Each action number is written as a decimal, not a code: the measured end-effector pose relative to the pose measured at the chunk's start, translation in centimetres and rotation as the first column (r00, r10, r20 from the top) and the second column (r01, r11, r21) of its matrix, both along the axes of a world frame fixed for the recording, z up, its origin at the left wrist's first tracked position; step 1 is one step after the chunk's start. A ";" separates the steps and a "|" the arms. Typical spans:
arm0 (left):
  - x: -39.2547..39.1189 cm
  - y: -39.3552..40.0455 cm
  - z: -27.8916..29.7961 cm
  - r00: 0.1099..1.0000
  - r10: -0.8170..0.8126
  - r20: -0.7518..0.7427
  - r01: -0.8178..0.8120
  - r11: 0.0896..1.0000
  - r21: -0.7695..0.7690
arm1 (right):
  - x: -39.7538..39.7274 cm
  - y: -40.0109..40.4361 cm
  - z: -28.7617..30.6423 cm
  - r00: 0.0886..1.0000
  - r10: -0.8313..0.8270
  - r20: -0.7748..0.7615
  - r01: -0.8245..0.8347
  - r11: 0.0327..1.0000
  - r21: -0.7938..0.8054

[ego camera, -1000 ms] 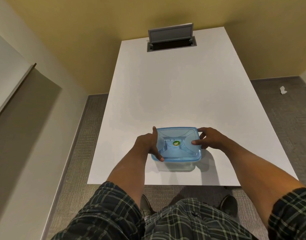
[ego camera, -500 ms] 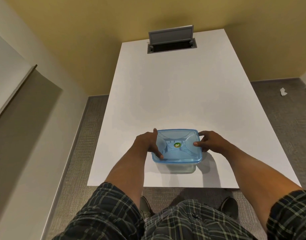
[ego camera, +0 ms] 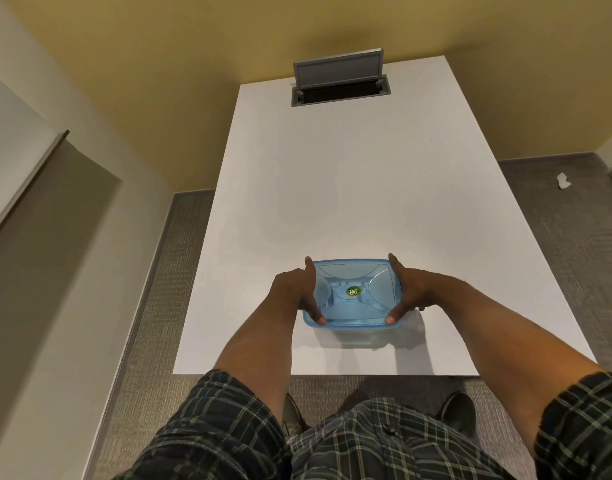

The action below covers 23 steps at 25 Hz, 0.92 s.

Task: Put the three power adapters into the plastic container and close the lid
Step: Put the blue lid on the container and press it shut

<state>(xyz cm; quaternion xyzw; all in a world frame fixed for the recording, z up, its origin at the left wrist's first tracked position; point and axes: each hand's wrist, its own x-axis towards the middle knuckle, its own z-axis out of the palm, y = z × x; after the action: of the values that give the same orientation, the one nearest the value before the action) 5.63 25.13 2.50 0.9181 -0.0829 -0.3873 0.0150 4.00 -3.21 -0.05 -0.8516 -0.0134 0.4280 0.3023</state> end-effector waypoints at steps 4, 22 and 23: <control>0.2 -0.4 0.3 1.000 -0.014 0.002 0.014 1.000 0.021 | 0.6 0.4 0.1 0.998 0.056 -0.016 -0.057 0.996 -0.072; 0.6 -0.3 -0.2 0.991 -0.091 0.095 0.082 0.992 0.097 | 1.0 0.5 -0.1 0.940 0.309 0.143 -0.255 0.918 -0.304; 0.6 -0.1 -0.3 0.990 -0.094 0.102 0.084 0.992 0.093 | 1.1 0.5 0.1 0.944 0.303 0.131 -0.256 0.923 -0.287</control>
<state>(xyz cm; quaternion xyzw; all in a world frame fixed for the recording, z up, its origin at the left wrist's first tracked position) 6.26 25.02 2.17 0.9324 -0.1073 -0.3418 -0.0471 5.12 -2.73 0.01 -0.9076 -0.1036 0.3893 0.1184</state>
